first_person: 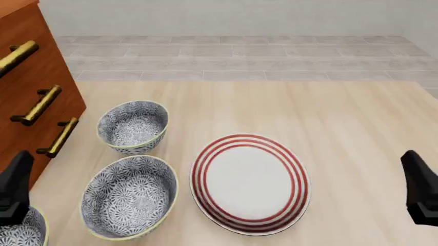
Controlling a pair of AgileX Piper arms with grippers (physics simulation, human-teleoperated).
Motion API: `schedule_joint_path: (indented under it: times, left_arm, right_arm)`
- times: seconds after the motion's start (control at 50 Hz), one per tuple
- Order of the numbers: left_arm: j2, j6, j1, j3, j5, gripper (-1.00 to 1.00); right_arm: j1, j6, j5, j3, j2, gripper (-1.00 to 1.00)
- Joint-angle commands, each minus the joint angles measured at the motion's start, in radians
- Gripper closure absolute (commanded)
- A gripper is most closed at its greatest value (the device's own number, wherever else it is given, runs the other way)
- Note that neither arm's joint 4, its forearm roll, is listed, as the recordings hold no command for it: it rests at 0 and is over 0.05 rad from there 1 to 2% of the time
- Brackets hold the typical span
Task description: Put the bowl at the front on the plate.
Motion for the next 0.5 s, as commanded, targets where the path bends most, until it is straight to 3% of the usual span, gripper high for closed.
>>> schedule_joint_path:
  times: [0.02,0.26,0.5]
  left_arm:
    - [-0.016,-0.01,-0.01,-0.014,0.018,-1.0]
    - [-0.016,-0.004,-0.023,-0.046,0.036,-1.0]
    - [0.054,0.023,-0.035,-0.162,0.194,-1.0]
  right_arm:
    - [0.007,-0.012,0.024,-0.003,-0.028,-1.0]
    - [0.012,-0.024,0.022,-0.002,-0.026,-1.0]
    - [0.014,-0.037,0.025,-0.002,-0.025,-1.0]
